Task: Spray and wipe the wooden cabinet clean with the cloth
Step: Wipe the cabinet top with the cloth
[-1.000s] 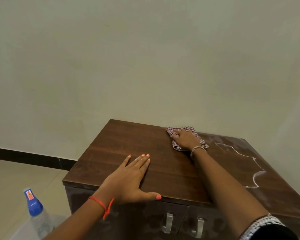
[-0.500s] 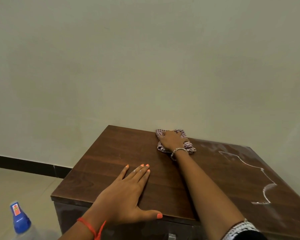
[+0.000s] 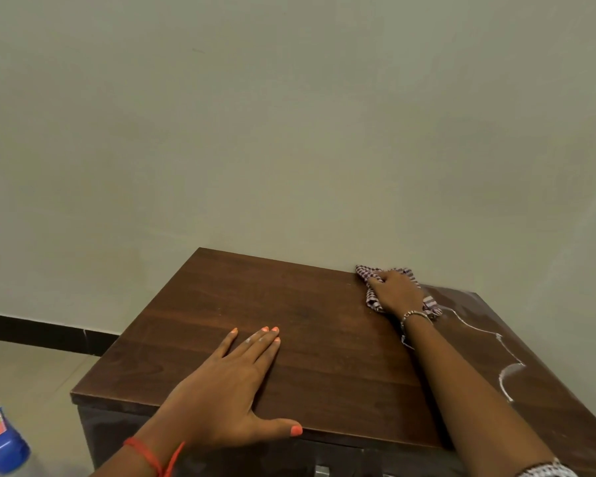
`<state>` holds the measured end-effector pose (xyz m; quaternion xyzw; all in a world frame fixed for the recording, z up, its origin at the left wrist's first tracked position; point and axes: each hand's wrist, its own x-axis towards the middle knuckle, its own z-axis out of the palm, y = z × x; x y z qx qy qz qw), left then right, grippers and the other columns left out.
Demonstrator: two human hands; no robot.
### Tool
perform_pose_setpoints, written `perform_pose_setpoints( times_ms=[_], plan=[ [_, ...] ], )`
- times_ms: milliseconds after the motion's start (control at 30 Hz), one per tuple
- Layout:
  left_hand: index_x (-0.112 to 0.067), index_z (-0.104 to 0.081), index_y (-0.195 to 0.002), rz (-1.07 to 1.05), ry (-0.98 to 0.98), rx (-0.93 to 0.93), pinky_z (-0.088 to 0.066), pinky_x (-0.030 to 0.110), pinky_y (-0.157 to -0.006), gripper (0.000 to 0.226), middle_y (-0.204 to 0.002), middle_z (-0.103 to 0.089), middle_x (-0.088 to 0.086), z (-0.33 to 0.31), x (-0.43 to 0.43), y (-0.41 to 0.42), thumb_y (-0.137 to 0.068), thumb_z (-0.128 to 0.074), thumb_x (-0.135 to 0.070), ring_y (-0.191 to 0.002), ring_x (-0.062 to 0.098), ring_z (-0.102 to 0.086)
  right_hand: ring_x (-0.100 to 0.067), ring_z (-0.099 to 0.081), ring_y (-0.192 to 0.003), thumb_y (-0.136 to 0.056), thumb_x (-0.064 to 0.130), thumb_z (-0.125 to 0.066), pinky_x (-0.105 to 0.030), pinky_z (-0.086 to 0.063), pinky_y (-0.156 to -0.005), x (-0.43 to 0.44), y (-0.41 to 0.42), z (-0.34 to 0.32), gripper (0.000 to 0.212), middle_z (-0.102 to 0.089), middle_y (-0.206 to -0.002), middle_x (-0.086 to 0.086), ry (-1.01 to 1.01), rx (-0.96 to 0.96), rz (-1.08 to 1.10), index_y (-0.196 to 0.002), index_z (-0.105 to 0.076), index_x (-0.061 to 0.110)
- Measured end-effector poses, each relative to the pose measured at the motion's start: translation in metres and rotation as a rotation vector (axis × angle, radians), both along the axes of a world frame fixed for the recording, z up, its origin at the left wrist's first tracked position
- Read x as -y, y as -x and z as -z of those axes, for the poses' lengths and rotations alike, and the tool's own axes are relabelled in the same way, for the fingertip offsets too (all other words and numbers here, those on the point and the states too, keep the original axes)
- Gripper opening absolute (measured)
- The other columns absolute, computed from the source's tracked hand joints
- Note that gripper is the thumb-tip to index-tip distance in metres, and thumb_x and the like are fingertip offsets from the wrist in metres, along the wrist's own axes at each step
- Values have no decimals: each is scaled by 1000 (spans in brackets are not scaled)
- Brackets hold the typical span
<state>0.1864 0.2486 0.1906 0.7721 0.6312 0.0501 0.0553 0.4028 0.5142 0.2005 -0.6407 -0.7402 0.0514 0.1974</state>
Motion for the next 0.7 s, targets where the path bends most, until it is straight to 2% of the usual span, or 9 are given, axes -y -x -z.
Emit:
perform_pose_setpoints(
  times_ms=[100,233,367,500,567,633,700],
  plan=[
    [-20,12,-145,6,-6,-15,19,30,-110,113,-150,21,-12,0,0,1,-62,-20,-90,-133,-3,23,-27,-59,-102,-90,44,-42,-40,-49,-88,9,-1,-8,42,-66,-113,-8,21,43,-129,-119,-63,22],
    [-21,13,-145,3,-8,-15,19,30,-110,112,-150,22,-12,0,1,1,-63,-20,-90,-133,-3,23,-16,-59,-104,-88,33,-55,-33,-46,-90,28,-42,-16,32,-63,-123,2,94,-81,-316,-117,-64,21],
    [-21,13,-145,-5,-13,-11,19,29,-110,112,-148,22,-14,0,2,0,-63,-22,-89,-132,-4,23,-22,-61,-97,-88,39,-54,-37,-50,-84,11,-74,-11,33,-67,-115,-4,28,-82,-123,-114,-67,23],
    [-22,12,-145,-10,-15,-7,20,28,-110,112,-149,22,-14,0,1,0,-62,-21,-90,-132,-5,23,-28,-56,-109,-90,47,-40,-47,-43,-96,-13,-63,-6,42,-61,-124,-8,84,18,-12,-122,-59,28],
    [-23,12,-145,-11,-23,-9,20,26,-109,112,-149,21,-15,1,1,1,-62,-22,-90,-132,-6,23,-27,-53,-115,-90,47,-41,-46,-41,-99,-9,-58,-6,43,-58,-129,-6,96,28,-54,-125,-56,29],
    [-23,12,-145,-10,-32,-10,22,25,-108,112,-149,22,-15,1,1,1,-62,-21,-91,-131,-7,24,-24,-52,-117,-91,41,-47,-39,-42,-99,5,-63,-12,39,-56,-131,-3,98,29,-164,-126,-57,26],
    [-23,12,-145,-7,-33,-10,23,24,-107,112,-149,22,-15,1,2,1,-62,-20,-91,-130,-7,25,-19,-52,-117,-89,35,-54,-36,-41,-99,19,-80,-14,35,-57,-130,2,114,-36,-277,-122,-60,24]
  ],
)
